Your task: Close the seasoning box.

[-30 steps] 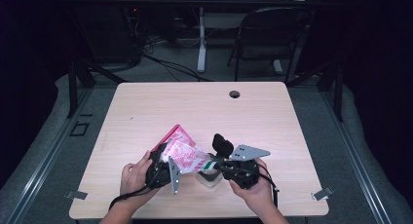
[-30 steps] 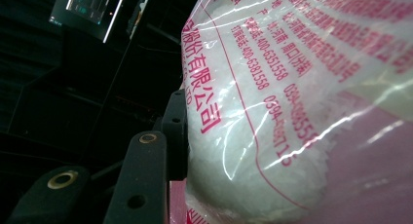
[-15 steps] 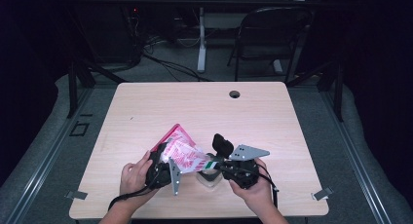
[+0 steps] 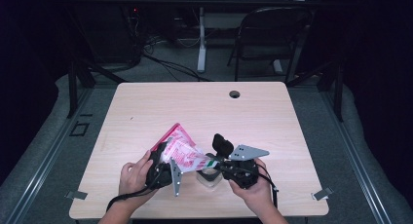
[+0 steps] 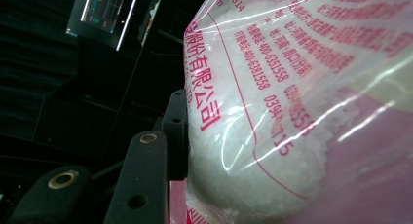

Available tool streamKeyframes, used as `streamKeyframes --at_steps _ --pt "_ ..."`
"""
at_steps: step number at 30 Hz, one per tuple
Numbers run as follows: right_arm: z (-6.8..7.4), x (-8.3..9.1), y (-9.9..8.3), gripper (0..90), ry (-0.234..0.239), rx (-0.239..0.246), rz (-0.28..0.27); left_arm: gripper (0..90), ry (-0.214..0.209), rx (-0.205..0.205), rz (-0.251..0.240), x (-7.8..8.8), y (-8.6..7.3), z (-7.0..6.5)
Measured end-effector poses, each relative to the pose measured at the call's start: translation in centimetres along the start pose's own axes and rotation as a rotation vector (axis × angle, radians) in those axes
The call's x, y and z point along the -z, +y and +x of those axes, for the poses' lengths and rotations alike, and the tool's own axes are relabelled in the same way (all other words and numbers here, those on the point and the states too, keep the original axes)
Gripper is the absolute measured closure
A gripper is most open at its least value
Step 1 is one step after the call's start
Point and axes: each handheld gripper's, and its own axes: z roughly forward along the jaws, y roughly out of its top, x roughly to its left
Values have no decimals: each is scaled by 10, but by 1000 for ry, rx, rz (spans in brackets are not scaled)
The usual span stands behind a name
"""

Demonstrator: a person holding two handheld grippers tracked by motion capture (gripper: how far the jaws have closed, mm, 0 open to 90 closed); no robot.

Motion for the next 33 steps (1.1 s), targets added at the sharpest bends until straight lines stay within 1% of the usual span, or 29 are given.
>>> streamKeyframes --at_steps 3,4,7,9,13,15,18,19,21,23,27,30,33 --pt "0 0 0 878 0 0 2 628 3 -7 0 0 1 1" --pt "0 -1 -1 878 0 -4 0 628 -3 -5 9 1 1 0" --pt "0 -1 -1 878 0 -5 1 629 -3 -12 8 2 1 0" --pt "0 -1 -1 878 0 -3 4 629 -6 -28 13 2 2 1" --pt "0 -1 -1 878 0 -6 5 631 -17 -35 19 2 3 2" --pt "0 -1 -2 878 3 -7 5 632 -29 -48 27 2 4 4" --pt "0 -2 -2 879 2 -7 9 632 -50 -48 38 1 5 6" --pt "-1 -2 -2 878 1 -8 10 633 -54 -54 41 1 6 6" --pt "-1 -1 -2 878 -1 -8 13 634 -63 -74 44 0 7 7" --pt "-1 -1 -2 878 -1 -11 11 636 -62 -99 41 0 8 9" --pt "-2 -1 -2 878 0 -15 4 636 -69 -110 44 0 11 12" --pt "-2 0 -3 878 -1 -18 1 637 -89 -125 52 0 13 15" --pt "-2 0 -3 878 -2 -20 1 638 -113 -131 56 -1 13 17"
